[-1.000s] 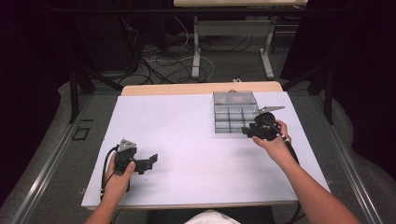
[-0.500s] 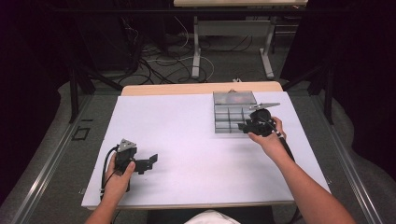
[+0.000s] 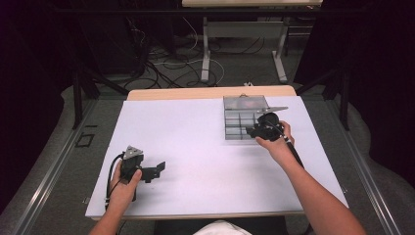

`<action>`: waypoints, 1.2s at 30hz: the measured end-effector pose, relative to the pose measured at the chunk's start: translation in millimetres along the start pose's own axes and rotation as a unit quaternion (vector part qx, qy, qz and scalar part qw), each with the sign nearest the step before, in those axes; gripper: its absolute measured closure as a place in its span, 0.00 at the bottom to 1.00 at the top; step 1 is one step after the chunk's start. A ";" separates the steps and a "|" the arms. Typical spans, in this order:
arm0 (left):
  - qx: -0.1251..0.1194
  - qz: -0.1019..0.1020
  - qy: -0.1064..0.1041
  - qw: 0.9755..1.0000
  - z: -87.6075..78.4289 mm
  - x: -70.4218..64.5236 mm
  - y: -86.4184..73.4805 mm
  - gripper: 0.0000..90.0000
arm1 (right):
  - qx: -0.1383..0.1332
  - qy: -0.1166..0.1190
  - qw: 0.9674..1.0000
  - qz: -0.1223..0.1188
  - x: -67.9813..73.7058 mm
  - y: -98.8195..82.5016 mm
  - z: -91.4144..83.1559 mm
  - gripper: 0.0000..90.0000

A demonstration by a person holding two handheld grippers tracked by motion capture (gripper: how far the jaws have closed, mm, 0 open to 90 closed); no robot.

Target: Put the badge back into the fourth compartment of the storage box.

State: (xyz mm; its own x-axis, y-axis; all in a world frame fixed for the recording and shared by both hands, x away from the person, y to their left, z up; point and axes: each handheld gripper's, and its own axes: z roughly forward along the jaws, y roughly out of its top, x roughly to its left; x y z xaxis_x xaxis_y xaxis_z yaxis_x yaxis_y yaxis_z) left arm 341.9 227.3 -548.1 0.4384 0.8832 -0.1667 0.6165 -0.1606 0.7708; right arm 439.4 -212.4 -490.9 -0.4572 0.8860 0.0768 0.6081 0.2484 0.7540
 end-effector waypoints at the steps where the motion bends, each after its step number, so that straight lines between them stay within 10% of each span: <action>1: 0.000 0.000 0.000 1.000 0.0 0.0 0.0 0.04 | -0.001 -0.001 1.000 -0.002 0.0 0.6 1.2 0.65; 36: 0.006 -0.004 -0.005 1.000 -0.7 1.0 -0.1 0.04 | 0.004 -0.003 1.000 -0.002 20.0 14.8 43.6 0.65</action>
State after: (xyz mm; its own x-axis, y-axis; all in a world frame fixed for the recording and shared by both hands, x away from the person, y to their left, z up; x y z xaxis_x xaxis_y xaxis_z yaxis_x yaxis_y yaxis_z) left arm 341.8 228.4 -548.0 0.4400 0.8802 -0.1777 0.6276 -0.1599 0.7619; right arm 467.5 -173.9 -506.6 -0.4553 0.8876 0.0693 0.6120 0.2555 0.7485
